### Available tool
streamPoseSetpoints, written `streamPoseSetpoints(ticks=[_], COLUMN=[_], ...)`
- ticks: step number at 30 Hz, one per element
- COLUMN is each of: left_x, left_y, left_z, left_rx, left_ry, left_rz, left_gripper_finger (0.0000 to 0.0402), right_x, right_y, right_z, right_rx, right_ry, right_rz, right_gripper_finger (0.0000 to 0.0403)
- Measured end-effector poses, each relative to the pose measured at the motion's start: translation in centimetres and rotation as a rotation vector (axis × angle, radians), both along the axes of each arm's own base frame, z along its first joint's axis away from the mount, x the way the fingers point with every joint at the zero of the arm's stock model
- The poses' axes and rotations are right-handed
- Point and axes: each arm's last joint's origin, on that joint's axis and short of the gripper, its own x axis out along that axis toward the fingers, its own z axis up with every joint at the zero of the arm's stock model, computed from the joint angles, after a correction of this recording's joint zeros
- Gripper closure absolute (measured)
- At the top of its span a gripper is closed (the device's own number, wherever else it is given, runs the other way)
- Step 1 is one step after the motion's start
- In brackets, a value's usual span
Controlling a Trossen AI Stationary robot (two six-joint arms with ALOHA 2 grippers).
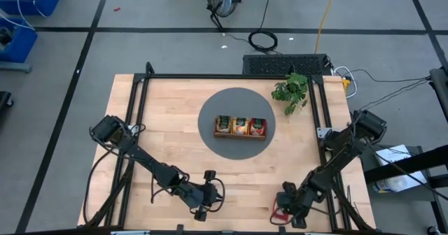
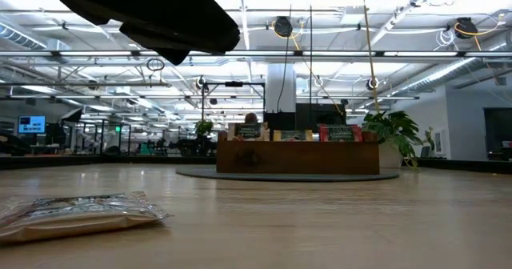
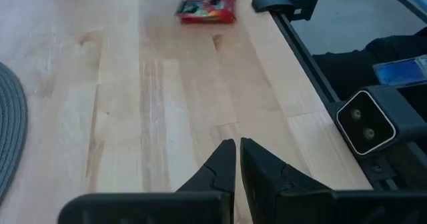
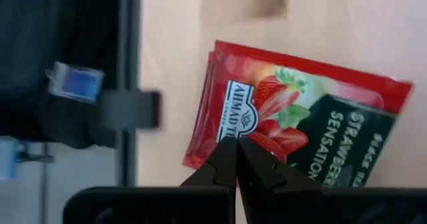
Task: Pick & Place Tea
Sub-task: Put the top red tea bag into the right slot of the wooden organizer
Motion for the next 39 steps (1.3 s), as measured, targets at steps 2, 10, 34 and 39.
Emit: streamPoseSetpoints(ticks=[2, 10, 34, 39], left_x=[0.1, 2.7, 8.5, 9.3], left_y=[0.2, 3.0, 8.4, 8.2], left_z=[0.0, -1.3, -4.3, -5.1], left_rx=[0.001, -0.090, -0.428, -0.348], left_ry=[-0.003, -0.031, 0.055, 0.140], left_rz=[0.020, 0.216, 0.277, 0.330], left_gripper_finger=[0.0371, 0.0370, 0.0190, 0.0190], right_x=[0.6, 3.3, 6.9, 7.2], right_y=[-0.2, -1.1, -6.0, -6.5], right_z=[-0.7, -3.0, -4.0, -4.1], right_rx=[-0.018, -0.081, -0.411, -0.435], right_ry=[0.002, -0.113, -0.247, -0.254], right_rz=[0.006, 0.143, 0.049, 0.042], right_gripper_finger=[0.0403, 0.0403, 0.0403, 0.0403])
